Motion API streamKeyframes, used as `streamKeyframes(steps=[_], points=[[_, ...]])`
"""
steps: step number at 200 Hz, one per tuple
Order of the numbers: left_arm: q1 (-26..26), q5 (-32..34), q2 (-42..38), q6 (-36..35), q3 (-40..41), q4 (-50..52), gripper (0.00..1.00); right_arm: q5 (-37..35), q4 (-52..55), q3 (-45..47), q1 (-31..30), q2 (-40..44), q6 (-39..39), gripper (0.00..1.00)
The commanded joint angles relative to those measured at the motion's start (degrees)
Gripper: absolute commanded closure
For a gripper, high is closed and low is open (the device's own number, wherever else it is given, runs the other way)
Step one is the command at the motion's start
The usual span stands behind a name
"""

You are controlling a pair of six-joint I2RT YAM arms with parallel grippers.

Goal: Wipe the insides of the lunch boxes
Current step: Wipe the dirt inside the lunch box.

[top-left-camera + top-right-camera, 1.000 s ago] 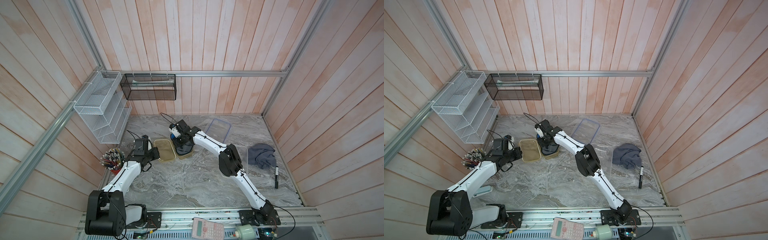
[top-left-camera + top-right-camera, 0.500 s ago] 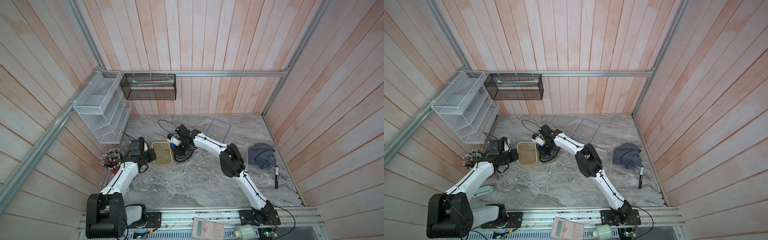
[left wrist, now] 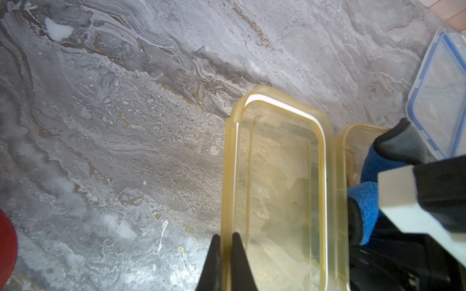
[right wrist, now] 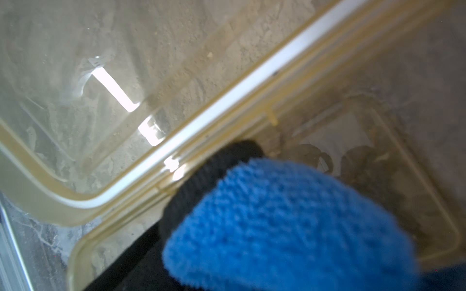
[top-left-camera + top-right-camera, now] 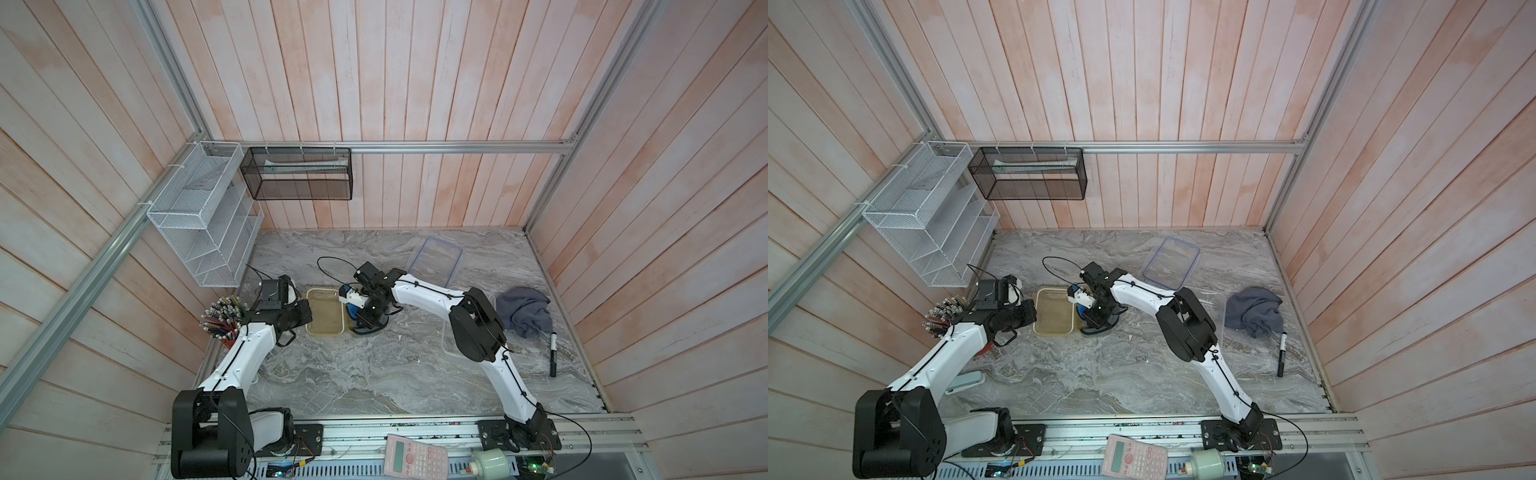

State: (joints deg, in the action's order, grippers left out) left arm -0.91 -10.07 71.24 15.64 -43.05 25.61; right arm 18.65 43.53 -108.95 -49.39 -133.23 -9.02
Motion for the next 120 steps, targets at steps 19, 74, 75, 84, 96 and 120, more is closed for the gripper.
streamKeyframes(steps=[19,74,75,84,96,120], points=[[-1.4,7.1,-1.2,-1.4,-2.4,-1.3,0.99,-21.1,9.4,2.9,6.1,-1.2,4.3,1.00],[1.1,7.0,-2.5,-0.9,-2.2,1.2,0.98,-29.2,5.3,-3.5,5.6,-6.1,12.0,1.00],[1.1,7.0,-2.6,-0.9,-2.2,1.2,0.98,-29.2,5.3,-3.6,5.6,-6.2,12.1,1.00],[1.7,7.4,-3.0,-0.5,-1.9,1.4,0.98,-30.4,5.0,-5.4,5.4,-7.5,12.8,1.00],[2.1,7.4,-3.5,-0.1,-1.4,1.5,0.98,-31.8,5.0,-7.6,5.3,-8.9,13.6,1.00],[2.4,6.5,-4.1,1.1,-0.9,1.8,0.99,-35.8,7.7,-13.2,5.3,-12.4,14.7,1.00]])
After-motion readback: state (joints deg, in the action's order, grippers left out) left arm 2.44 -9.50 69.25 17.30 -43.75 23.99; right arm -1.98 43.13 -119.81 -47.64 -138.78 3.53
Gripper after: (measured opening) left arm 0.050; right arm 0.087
